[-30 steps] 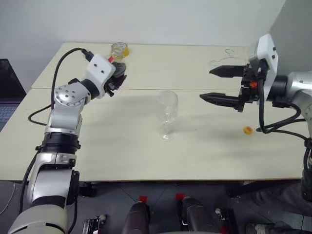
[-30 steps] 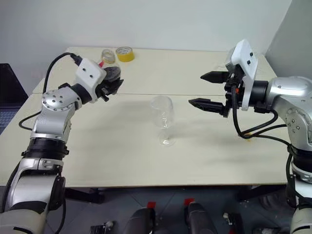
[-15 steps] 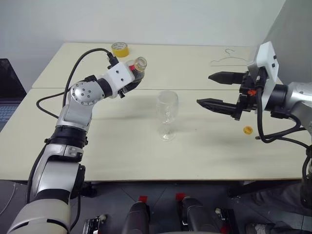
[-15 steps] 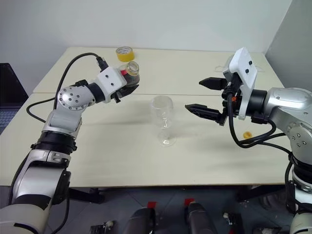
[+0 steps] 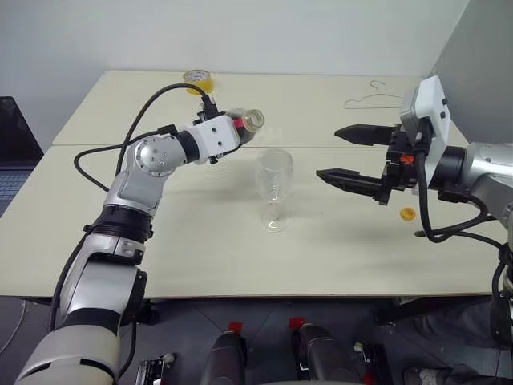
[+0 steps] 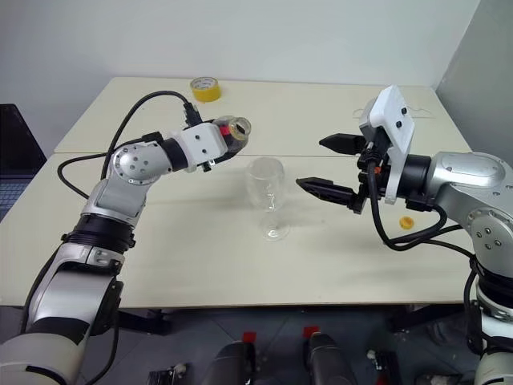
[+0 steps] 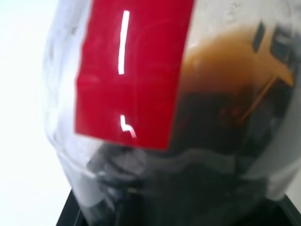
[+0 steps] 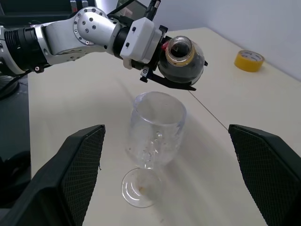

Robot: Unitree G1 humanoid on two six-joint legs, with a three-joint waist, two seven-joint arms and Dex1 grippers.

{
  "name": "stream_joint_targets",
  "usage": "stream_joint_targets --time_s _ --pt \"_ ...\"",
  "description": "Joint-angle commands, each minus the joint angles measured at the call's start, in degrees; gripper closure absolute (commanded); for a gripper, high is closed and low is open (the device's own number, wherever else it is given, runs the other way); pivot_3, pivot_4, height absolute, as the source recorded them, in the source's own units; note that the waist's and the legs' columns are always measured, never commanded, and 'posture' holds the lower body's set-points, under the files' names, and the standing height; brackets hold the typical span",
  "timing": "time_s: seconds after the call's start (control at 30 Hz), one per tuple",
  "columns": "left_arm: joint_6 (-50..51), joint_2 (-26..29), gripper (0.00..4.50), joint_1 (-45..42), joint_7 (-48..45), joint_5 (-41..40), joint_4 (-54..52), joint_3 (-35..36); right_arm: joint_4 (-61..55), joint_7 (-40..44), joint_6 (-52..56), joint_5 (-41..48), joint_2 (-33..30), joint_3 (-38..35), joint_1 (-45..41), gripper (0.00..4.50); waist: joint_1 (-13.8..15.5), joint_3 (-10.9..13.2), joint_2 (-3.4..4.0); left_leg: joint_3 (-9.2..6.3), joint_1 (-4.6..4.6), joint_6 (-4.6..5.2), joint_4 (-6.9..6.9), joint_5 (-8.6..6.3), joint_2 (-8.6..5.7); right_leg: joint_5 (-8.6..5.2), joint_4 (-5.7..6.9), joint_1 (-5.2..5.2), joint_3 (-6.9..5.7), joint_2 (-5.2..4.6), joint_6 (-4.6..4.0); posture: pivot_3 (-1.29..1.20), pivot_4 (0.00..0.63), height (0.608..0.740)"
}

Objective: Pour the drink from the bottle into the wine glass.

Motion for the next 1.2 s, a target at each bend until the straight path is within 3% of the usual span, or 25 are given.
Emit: stream_joint_targets --time_s 0.03,1.2 --pt "-2.4 0.3 2.18 -2.9 2.0 1.6 -2.0 0.0 -2.1 -0.6 -0.1 1.0 -0.2 0.1 0.4 0.0 0.0 0.0 0.0 0.0 0.0 0.0 0.0 0.0 0.0 0.0 0.0 0.0 0.0 0.0 0.0 0.0 0.15 0.74" --pt "-16.3 3.7 2.18 -7.2 14.9 17.6 4.6 -4.7 -2.6 -2.4 -0.7 0.9 0.6 1.5 1.3 0.0 0.0 0.0 0.0 -0.08 -0.07 0.0 0.46 0.0 0.01 0.02 0.32 0.0 -0.06 0.01 0.04 0.0 0.15 0.74"
